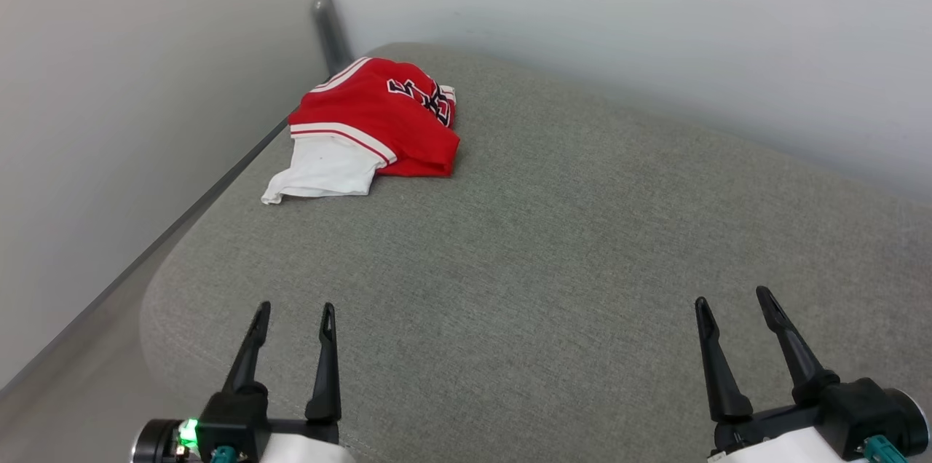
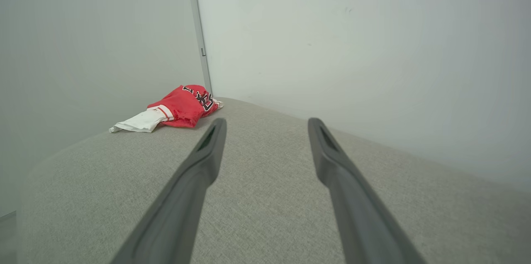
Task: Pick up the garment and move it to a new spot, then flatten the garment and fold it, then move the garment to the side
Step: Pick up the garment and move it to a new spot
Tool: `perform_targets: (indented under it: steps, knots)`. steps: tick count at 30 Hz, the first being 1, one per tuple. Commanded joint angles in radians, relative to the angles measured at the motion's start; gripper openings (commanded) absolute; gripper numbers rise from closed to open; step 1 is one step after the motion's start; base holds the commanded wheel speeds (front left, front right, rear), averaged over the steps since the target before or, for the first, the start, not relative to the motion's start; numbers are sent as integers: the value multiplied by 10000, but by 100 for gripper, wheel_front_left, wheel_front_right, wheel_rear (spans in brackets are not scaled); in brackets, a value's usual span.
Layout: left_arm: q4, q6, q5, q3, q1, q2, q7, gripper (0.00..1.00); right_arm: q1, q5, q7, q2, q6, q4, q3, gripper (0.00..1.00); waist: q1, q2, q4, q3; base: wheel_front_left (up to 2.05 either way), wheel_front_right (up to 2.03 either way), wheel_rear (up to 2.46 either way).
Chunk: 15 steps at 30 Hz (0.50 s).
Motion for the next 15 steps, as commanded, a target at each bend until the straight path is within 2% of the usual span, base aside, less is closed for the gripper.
perform_targets:
  steps: [1,4,9,15]
  knots:
    - [-101,-26,8,114,-297,-4,-28,100,-88,-142,-23,1,-3,-75,7,100,0,0,-137,212,0,0,0]
    - [317,-148,-40,385,-711,36,-28,100,-272,-367,-23,-1,-5,-195,-47,100,0,0,-372,675,0,0,0]
    - [1270,-644,-462,970,-2429,274,-28,100,-613,-964,-23,-2,-5,-420,-230,100,0,0,-815,1797,0,0,0]
    - [2895,-1283,-996,1372,-5339,1377,262,100,-1199,-1569,-23,-4,-5,-801,-535,100,0,0,-1465,3263,0,0,0]
